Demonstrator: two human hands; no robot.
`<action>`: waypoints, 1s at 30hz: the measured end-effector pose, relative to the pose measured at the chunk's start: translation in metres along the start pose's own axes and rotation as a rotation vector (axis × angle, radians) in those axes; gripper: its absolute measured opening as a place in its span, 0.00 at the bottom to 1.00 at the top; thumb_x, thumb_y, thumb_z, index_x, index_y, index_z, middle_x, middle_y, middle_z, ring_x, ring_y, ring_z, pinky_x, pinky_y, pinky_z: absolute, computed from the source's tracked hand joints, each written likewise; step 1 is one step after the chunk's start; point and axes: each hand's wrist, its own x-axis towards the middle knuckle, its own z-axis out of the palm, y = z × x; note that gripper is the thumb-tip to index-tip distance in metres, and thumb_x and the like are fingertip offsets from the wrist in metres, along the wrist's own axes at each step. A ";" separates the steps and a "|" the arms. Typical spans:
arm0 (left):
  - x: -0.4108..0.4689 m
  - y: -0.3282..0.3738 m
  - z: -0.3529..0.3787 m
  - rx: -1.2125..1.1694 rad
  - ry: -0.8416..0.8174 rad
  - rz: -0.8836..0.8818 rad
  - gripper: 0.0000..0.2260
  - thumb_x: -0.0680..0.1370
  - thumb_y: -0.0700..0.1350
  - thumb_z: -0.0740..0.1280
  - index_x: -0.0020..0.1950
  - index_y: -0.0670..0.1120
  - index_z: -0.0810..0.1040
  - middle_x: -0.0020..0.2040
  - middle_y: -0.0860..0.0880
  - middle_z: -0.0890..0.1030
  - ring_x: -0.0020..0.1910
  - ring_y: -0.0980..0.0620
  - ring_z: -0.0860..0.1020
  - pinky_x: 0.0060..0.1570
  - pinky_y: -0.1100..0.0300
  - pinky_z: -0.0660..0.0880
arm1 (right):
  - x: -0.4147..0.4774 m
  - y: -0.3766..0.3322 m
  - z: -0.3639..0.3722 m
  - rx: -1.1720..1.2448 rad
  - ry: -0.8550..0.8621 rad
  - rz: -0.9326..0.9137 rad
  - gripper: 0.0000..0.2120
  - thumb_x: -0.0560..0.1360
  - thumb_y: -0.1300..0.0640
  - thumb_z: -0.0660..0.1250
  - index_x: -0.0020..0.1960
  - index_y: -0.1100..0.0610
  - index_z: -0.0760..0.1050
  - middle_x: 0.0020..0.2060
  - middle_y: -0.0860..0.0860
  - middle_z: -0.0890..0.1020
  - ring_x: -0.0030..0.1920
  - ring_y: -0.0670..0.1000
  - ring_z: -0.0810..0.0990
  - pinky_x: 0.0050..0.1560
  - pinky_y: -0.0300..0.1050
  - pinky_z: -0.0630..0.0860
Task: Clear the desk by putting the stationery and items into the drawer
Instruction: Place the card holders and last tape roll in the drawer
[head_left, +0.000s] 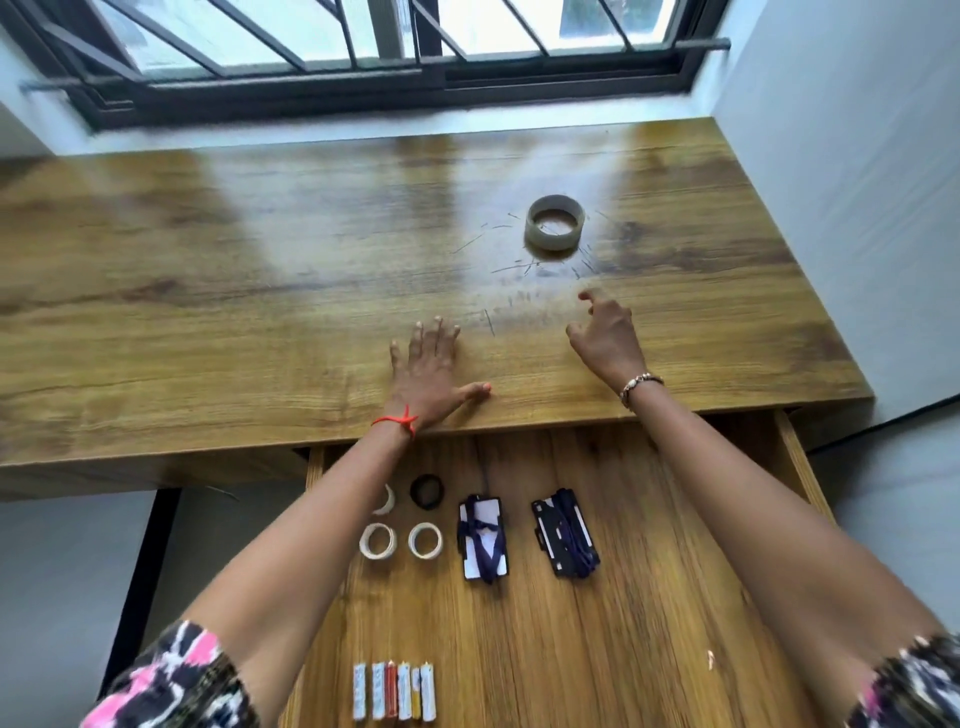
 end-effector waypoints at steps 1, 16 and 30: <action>0.003 -0.005 0.003 0.033 -0.025 -0.001 0.45 0.68 0.73 0.53 0.76 0.51 0.42 0.77 0.49 0.40 0.76 0.47 0.38 0.69 0.38 0.37 | 0.011 -0.001 0.001 -0.021 -0.025 0.000 0.24 0.74 0.62 0.64 0.69 0.61 0.65 0.62 0.61 0.73 0.64 0.59 0.71 0.60 0.50 0.71; 0.008 -0.017 0.026 0.080 0.174 0.024 0.51 0.57 0.79 0.31 0.76 0.56 0.45 0.77 0.53 0.40 0.76 0.52 0.38 0.69 0.39 0.36 | 0.129 -0.025 0.039 -0.227 -0.090 0.102 0.25 0.77 0.54 0.61 0.70 0.58 0.60 0.66 0.65 0.66 0.67 0.63 0.65 0.65 0.54 0.65; 0.010 -0.015 0.023 0.132 0.154 0.001 0.52 0.55 0.80 0.32 0.76 0.57 0.44 0.77 0.53 0.41 0.76 0.50 0.40 0.71 0.38 0.41 | 0.037 0.010 0.019 -0.169 0.193 -0.041 0.18 0.74 0.51 0.67 0.60 0.60 0.73 0.59 0.58 0.75 0.60 0.59 0.74 0.55 0.48 0.69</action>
